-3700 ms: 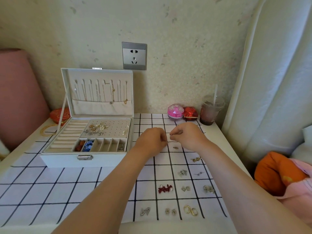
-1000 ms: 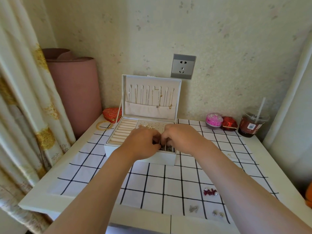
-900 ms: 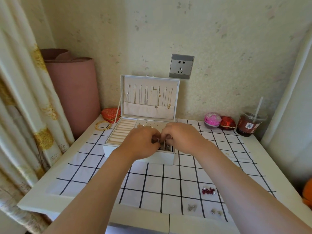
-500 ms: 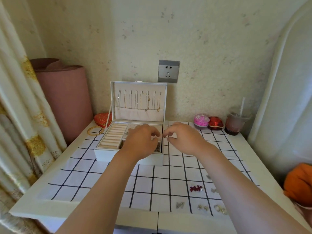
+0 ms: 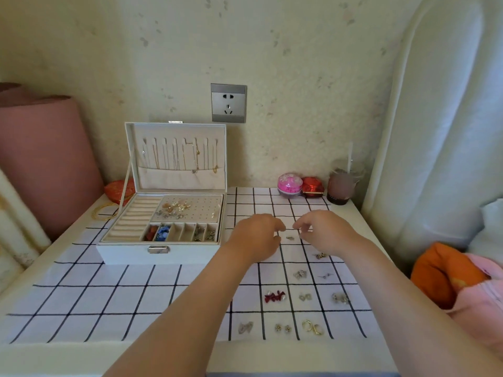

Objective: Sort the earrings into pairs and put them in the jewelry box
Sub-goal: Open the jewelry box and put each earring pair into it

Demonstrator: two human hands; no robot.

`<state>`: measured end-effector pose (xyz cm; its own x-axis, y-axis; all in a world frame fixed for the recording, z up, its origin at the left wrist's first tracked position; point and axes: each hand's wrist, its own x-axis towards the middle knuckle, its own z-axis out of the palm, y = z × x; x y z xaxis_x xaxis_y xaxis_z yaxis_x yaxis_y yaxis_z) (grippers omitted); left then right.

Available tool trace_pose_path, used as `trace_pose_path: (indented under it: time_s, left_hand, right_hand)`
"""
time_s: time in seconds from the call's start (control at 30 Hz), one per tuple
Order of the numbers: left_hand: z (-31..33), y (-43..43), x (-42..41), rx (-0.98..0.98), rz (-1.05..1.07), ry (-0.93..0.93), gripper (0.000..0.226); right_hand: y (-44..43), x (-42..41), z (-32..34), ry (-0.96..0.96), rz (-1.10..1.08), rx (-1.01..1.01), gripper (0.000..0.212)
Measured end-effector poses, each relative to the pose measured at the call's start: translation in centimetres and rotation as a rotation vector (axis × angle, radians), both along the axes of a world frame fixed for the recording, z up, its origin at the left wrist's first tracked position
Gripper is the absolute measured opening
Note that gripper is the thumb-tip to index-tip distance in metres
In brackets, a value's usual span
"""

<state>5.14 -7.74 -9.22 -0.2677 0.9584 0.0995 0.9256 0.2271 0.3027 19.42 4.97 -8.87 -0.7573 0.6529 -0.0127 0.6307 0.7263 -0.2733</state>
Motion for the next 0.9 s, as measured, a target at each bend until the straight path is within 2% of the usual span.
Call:
trace_pose_path:
  time_s: [0.23, 0.47, 0.67, 0.9]
  left_hand:
    - [-2.0, 2.8, 1.2, -0.021, 0.001, 0.034, 0.030]
    - [-2.0, 3.6, 1.0, 0.029, 0.114, -0.058, 0.014]
    - [-1.5, 3.3, 0.0, 0.028, 0.191, -0.124, 0.010]
    - [-0.8, 1.7, -0.4, 0.039, 0.163, -0.121, 0.009]
  right_hand:
    - [0.3, -0.6, -0.6, -0.053, 0.026, 0.012, 0.024]
    - [0.7, -0.6, -0.9, -0.022, 0.023, -0.036, 0.015]
    - [0.6, -0.5, -1.2, 0.021, 0.015, -0.059, 0.010]
    - [-0.3, -1.0, -1.0, 0.028, 0.025, -0.026, 0.007]
